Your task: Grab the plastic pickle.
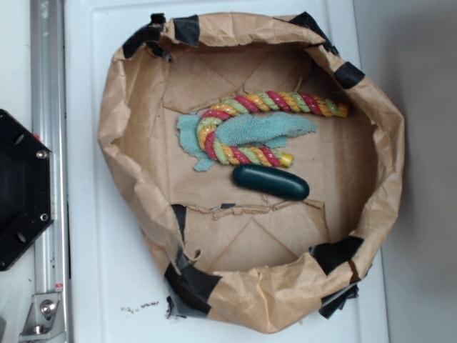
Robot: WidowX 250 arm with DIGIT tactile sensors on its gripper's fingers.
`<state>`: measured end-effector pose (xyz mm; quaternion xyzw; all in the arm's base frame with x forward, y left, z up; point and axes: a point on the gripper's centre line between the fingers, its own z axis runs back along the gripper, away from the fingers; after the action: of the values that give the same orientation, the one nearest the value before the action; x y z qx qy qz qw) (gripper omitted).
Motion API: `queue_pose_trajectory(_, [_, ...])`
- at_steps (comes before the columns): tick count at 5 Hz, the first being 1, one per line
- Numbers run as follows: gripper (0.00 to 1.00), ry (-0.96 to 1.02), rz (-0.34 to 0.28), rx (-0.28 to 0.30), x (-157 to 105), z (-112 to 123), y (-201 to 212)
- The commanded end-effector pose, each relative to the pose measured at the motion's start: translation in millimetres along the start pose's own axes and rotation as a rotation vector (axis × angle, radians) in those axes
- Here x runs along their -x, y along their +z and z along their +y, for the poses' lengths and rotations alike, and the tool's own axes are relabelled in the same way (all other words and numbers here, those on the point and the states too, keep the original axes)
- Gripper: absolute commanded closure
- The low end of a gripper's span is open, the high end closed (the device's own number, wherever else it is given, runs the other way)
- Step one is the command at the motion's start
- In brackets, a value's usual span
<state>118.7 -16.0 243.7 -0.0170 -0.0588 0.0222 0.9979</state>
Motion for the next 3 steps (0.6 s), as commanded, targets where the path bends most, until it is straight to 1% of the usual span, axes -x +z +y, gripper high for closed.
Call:
queue_pose_trajectory(1, [0.0,0.0,0.0,0.0,0,0,0])
queue_pose_trajectory(2, [0.0,0.018,-0.189,0.041,-45,5,-44])
queue_pose_trajectory(3, [0.0,0.034,-0.26,0.015,-94,14,-77])
